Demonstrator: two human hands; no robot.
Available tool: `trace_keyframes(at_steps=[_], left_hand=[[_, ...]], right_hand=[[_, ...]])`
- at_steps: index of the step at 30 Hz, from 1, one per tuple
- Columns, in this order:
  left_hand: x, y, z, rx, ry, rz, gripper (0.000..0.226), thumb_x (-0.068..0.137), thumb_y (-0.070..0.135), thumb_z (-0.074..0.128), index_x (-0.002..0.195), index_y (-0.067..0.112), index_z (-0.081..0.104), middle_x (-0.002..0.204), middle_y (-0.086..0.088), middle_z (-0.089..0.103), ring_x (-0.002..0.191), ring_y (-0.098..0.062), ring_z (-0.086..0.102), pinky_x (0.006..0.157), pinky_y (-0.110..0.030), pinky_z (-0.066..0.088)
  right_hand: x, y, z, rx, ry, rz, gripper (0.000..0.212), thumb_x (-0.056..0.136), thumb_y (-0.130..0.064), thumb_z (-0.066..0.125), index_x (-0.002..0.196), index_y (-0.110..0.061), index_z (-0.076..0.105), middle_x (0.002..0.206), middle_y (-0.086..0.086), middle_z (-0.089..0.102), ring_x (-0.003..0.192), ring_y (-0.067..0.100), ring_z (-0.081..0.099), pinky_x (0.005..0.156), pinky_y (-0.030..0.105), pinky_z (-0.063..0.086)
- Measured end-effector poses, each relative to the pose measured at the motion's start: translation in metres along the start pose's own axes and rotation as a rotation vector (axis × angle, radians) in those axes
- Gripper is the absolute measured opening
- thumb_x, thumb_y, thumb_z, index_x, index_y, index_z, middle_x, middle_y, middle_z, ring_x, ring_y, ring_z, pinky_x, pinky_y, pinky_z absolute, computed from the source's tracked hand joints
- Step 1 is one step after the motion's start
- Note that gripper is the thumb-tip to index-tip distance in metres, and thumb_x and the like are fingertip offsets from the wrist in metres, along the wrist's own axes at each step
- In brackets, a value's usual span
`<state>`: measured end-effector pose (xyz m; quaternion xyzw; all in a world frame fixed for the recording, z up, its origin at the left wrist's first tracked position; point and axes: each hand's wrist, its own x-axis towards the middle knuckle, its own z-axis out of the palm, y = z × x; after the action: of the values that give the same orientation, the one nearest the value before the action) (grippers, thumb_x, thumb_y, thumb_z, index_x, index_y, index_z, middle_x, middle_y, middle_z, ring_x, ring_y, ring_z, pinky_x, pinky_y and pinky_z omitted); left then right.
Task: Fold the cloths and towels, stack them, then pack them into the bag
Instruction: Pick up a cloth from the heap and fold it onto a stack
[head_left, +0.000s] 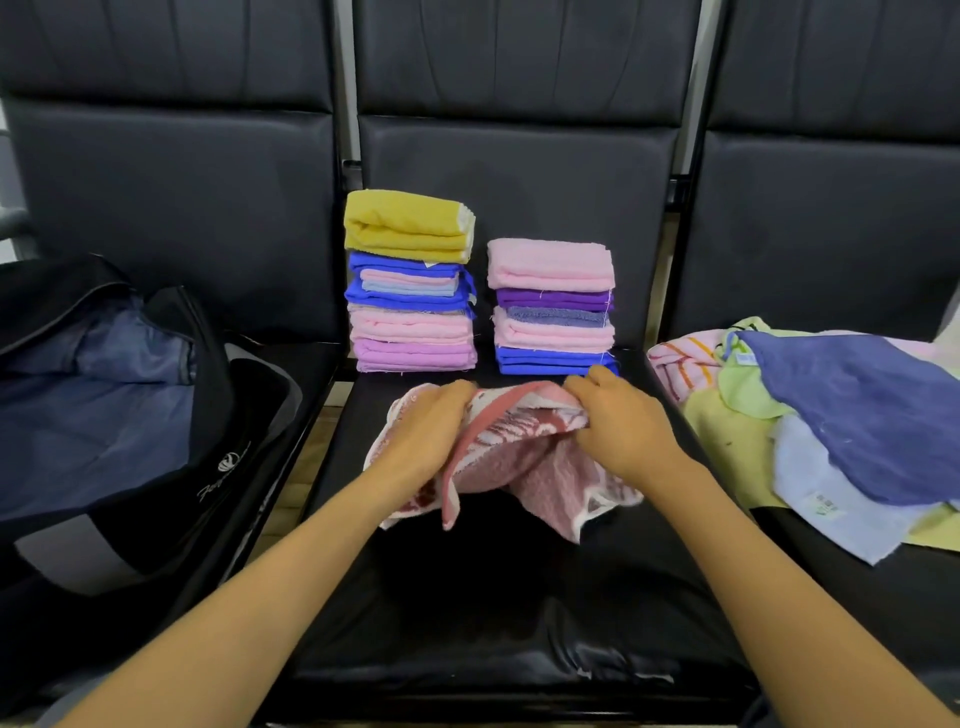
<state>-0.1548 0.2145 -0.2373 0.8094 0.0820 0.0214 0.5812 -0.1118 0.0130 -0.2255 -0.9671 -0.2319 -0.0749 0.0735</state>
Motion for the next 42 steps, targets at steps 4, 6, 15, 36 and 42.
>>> trace_keyframes(at_steps=[4, 6, 15, 36, 42], left_hand=[[-0.009, 0.003, 0.002, 0.337, -0.211, 0.033, 0.056, 0.067, 0.074, 0.064, 0.102, 0.030, 0.058, 0.097, 0.015, 0.062, 0.091, -0.007, 0.060, 0.078, -0.027, 0.045], [-0.005, -0.005, -0.001, 0.565, -0.317, -0.012, 0.038, 0.072, 0.058, 0.073, 0.092, 0.027, 0.061, 0.088, 0.010, 0.063, 0.084, -0.012, 0.061, 0.071, -0.024, 0.046], [-0.002, -0.023, -0.013, 0.550, -0.502, 0.045, 0.027, 0.093, 0.023, 0.059, 0.118, 0.014, 0.058, 0.104, -0.003, 0.069, 0.099, -0.020, 0.065, 0.097, -0.034, 0.048], [-0.007, -0.005, -0.020, -0.111, -0.505, -0.114, 0.036, 0.089, -0.003, 0.058, 0.118, 0.018, 0.058, 0.110, -0.005, 0.070, 0.099, -0.020, 0.069, 0.089, -0.036, 0.055], [-0.004, -0.003, -0.024, 0.342, -0.559, -0.053, 0.042, 0.071, 0.015, 0.083, 0.108, 0.018, 0.063, 0.101, 0.002, 0.072, 0.090, -0.014, 0.069, 0.080, -0.024, 0.054]], right_hand=[[-0.006, 0.000, -0.004, 0.583, -0.121, -0.003, 0.021, 0.089, -0.004, 0.049, 0.100, -0.021, 0.043, 0.089, -0.002, 0.058, 0.084, 0.019, 0.057, 0.068, 0.031, 0.043], [-0.008, 0.000, -0.001, 0.645, -0.206, -0.013, 0.021, 0.089, -0.007, 0.053, 0.099, -0.024, 0.045, 0.095, -0.003, 0.061, 0.089, 0.016, 0.060, 0.078, 0.032, 0.050], [-0.015, -0.001, 0.019, 0.010, -0.598, 0.016, 0.075, 0.063, -0.029, 0.085, 0.129, -0.028, 0.049, 0.118, 0.001, 0.057, 0.104, 0.024, 0.060, 0.088, 0.035, 0.050], [-0.009, 0.007, 0.014, 0.089, -0.420, -0.010, 0.054, 0.070, -0.028, 0.078, 0.118, -0.023, 0.052, 0.115, 0.001, 0.057, 0.106, 0.026, 0.059, 0.088, 0.038, 0.049], [0.000, 0.017, 0.005, 0.020, -0.022, 0.071, 0.024, 0.087, -0.021, 0.054, 0.110, -0.021, 0.050, 0.105, 0.003, 0.059, 0.099, 0.030, 0.058, 0.071, 0.033, 0.040]])
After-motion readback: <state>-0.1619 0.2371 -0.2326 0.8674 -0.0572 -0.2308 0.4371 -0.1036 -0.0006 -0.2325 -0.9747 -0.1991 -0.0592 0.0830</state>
